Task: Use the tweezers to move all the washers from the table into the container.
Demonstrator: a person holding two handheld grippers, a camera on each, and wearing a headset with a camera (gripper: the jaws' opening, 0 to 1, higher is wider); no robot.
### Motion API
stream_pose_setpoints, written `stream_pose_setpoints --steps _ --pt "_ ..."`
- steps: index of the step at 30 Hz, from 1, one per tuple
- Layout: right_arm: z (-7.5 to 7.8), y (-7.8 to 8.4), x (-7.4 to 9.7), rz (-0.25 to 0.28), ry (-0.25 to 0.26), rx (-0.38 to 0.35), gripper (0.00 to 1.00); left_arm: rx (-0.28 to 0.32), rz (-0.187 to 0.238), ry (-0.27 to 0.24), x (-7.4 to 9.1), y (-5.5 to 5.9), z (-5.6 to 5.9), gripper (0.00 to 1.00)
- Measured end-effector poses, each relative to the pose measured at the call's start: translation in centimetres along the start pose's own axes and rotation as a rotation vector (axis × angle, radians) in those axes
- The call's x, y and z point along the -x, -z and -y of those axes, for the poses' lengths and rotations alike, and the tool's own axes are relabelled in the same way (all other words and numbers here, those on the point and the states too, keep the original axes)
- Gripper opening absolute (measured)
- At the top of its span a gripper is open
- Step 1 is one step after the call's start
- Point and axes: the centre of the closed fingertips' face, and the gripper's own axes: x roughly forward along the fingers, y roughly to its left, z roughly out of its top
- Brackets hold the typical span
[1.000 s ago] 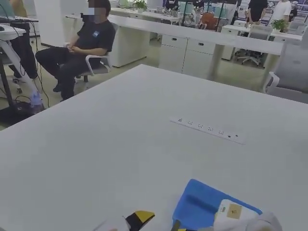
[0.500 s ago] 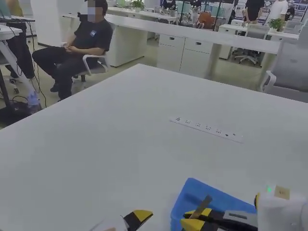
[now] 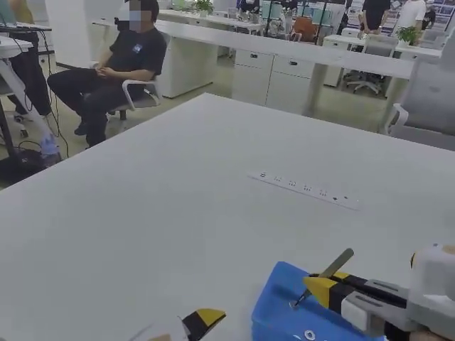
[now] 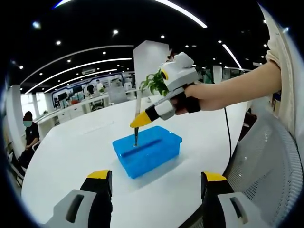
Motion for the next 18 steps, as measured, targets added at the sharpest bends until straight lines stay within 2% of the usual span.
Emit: stream_pose_setpoints --steps 2,5,13,18 --pt "0.5 0.5 -0.4 -0.023 0.022 -0.010 0.03 -0.001 -0.004 0.000 0.0 0.1 0.0 0.77" --pt "0.9 1.1 -1.2 -0.045 0.021 0.002 0.03 0.000 -0.004 0.000 0.0 0.1 0.0 0.77" --pt "0.9 2.5 -2.8 -0.106 -0.009 0.061 0.03 0.001 -0.002 0.002 0.0 0.1 0.1 0.77" --pt "1.3 3.3 -3.5 -0.134 -0.008 0.065 0.03 0.002 -0.008 0.003 0.0 0.2 0.1 0.77"
